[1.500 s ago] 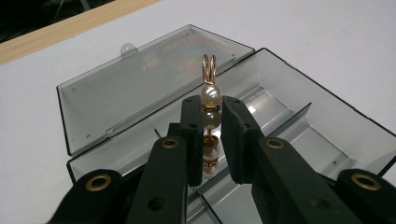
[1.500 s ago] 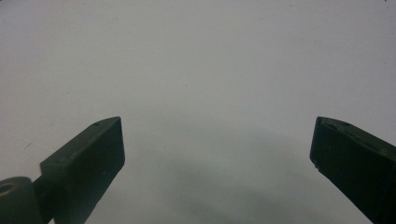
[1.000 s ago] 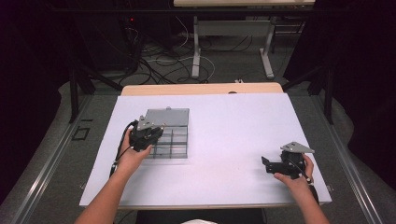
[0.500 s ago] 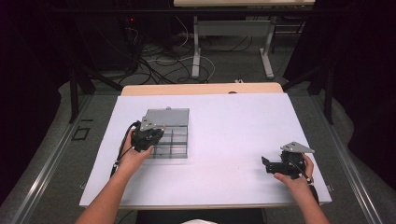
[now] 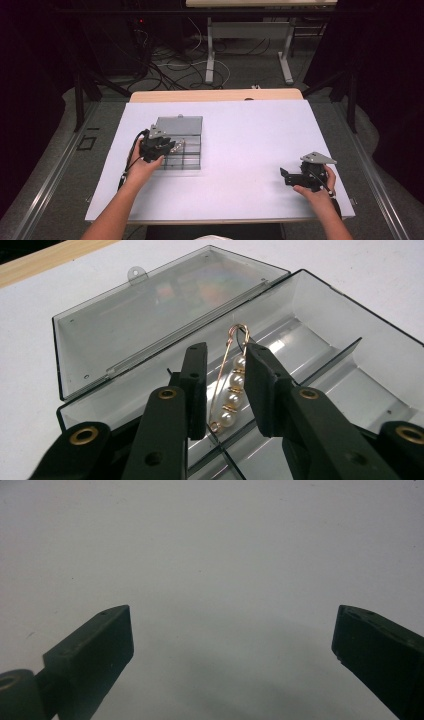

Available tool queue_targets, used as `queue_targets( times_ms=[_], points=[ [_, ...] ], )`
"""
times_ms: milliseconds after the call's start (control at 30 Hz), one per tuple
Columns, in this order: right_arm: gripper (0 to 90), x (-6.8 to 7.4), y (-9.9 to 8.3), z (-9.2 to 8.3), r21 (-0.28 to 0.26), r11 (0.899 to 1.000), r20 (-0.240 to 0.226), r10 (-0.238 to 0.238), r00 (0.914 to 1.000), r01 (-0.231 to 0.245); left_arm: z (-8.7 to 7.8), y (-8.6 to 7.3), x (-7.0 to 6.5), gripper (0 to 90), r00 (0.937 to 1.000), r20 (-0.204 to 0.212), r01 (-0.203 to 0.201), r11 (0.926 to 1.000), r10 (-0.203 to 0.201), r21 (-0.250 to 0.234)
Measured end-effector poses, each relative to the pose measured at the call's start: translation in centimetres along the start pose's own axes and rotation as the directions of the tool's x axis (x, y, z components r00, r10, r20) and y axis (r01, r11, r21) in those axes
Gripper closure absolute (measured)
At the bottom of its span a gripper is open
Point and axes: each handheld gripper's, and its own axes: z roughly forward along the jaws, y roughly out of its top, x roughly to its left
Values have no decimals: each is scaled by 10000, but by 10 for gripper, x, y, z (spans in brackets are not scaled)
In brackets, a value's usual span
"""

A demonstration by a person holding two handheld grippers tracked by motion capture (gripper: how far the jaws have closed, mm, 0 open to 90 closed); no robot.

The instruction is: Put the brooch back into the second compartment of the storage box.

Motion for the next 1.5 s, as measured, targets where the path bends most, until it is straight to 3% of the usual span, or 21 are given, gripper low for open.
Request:
queue_targets(
  times_ms=[233, 567, 933, 1133, 1400, 1500],
  points=[
    [26, 0, 0, 0, -5, 10000, 1, -21, 10000, 21, -3, -1, 3, 666, 9998, -63, 173, 9998, -173, 91],
    [26, 0, 0, 0, -18, 10000, 3, -7, 10000, 7, -8, 0, 6, 594, 9981, 8, 622, 9980, -622, -151],
    [26, 0, 0, 0, 6, 10000, 10, 10, 10000, -10, -15, -1, 9, 517, 9917, 1, 1284, 9914, -1284, -266],
    [26, 0, 0, 0, 1, 10000, -5, -14, 10000, 14, -18, -2, 11, 477, 9847, -39, 1736, 9832, -1741, -572],
    [26, 0, 0, 0, 25, 10000, 38, 30, 10000, -30, -23, -5, 15, 430, 9808, 64, 1947, 9765, -1949, -920],
    [26, 0, 0, 0, 33, 10000, 72, 37, 10000, -37, -26, -6, 15, 407, 9837, 40, 1791, 9786, -1796, -1015]
  ],
)
